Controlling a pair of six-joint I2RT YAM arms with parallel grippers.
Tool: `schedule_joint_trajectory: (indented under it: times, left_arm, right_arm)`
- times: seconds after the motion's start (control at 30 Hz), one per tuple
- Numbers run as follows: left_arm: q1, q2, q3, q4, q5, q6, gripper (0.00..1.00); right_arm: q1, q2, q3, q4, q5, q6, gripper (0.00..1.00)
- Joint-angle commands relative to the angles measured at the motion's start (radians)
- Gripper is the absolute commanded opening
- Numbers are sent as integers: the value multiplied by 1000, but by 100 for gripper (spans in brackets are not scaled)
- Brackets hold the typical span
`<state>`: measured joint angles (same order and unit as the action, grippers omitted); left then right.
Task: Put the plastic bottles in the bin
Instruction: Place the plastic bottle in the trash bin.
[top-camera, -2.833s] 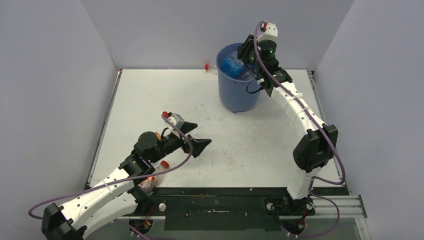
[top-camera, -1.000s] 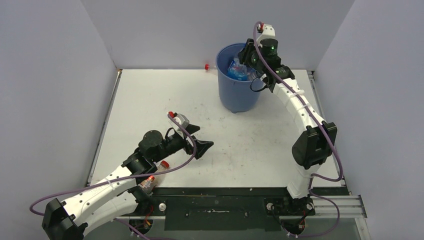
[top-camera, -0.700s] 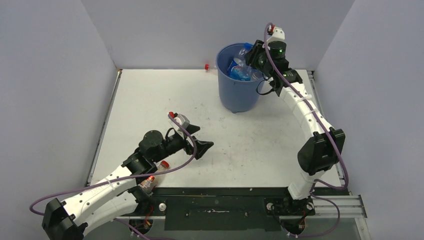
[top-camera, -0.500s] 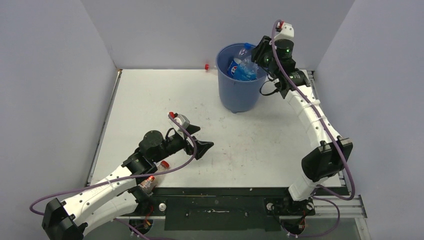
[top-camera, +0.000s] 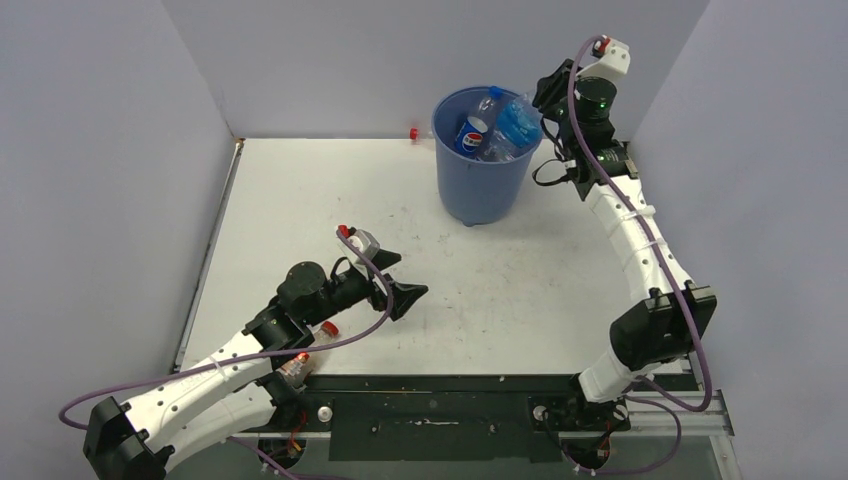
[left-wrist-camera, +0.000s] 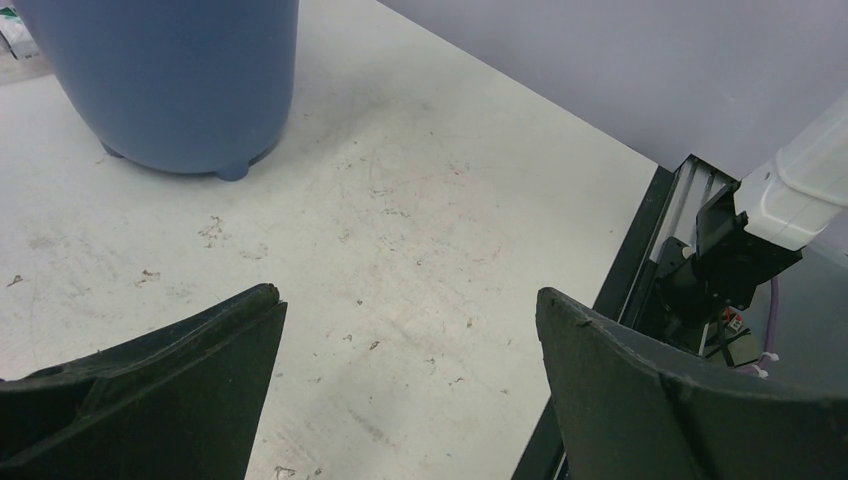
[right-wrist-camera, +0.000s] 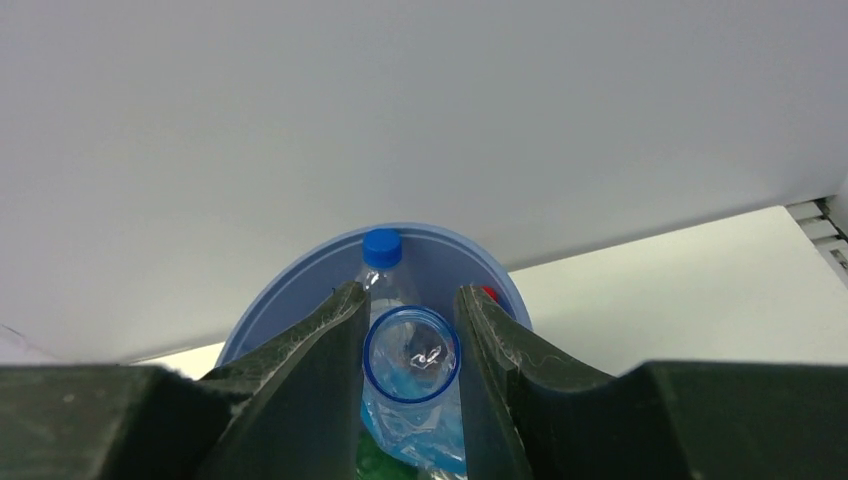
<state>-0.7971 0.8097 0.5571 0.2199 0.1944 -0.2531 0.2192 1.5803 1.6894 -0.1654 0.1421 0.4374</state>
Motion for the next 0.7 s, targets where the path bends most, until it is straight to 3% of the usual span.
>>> schedule_joint_trajectory:
  times: [0.0,0.23,0.5,0.67]
  left_arm:
    - [-4,-14,53,12,0,14,96]
    - [-6,-4,55,9,2,17,96]
    - [-7,-1,56,9,0,18,96]
    - [-7,3,56,9,2,17,96]
  right_arm:
    - [1,62,-52,21,-33,-3,5]
    - [3,132,-53,-5,-130,11,5]
    - [8,22,-30,60,-133,64,5]
    - [75,-4,74,36,-133,53,5]
